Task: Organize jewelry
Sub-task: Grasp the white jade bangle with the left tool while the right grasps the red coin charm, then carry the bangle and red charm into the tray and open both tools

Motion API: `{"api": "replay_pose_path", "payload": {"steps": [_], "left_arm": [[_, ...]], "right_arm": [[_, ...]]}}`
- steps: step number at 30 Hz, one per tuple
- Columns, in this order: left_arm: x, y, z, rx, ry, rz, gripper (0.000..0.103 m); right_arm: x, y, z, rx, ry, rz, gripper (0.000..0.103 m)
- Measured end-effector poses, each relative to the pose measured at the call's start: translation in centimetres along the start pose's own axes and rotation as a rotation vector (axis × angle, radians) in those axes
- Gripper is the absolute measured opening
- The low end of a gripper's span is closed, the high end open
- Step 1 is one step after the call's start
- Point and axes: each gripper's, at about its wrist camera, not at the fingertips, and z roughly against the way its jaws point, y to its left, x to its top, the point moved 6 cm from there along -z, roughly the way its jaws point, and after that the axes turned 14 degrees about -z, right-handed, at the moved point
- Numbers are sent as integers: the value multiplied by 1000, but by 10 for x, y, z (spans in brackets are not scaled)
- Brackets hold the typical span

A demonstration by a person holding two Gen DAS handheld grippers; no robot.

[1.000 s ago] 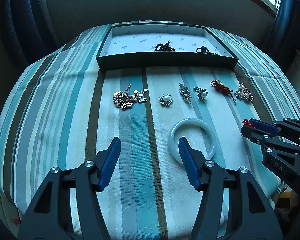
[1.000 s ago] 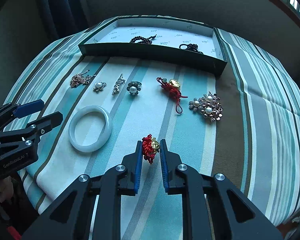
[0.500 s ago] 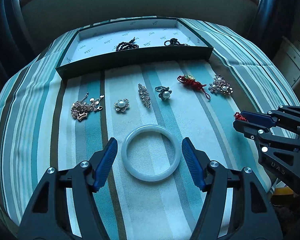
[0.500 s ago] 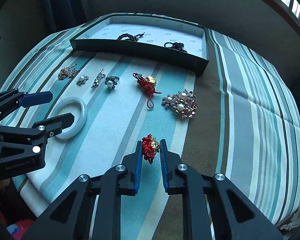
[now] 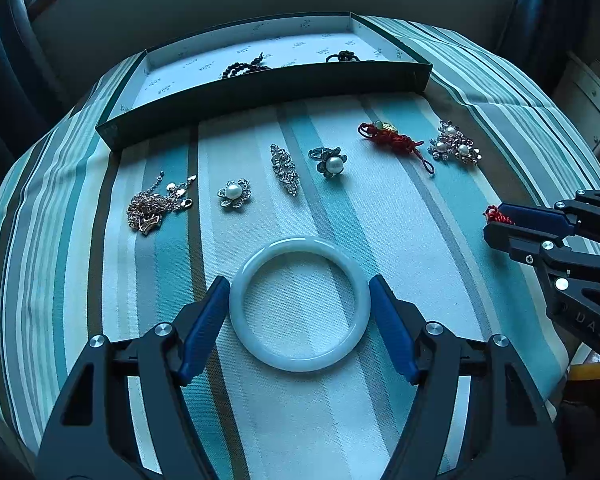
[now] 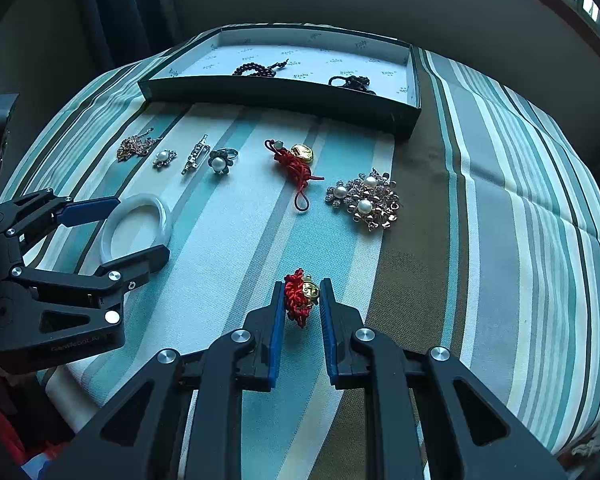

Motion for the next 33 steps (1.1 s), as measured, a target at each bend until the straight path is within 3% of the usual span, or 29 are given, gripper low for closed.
{"api": "replay_pose_path", "payload": {"steps": [6, 13, 25, 33], "left_arm": [[-1, 10, 6, 49, -7, -4, 71], [22, 33, 26, 108, -81, -2, 71], [101, 109, 21, 177, -174, 63, 71], [152, 157, -26, 232, -177, 73, 71]], "right_arm": [[4, 0, 3, 4, -12, -5, 18], [25, 8, 8, 30, -49, -11, 17], [131, 34, 8, 81, -199, 3, 17], [189, 45, -34, 94, -205, -12, 18]]}}
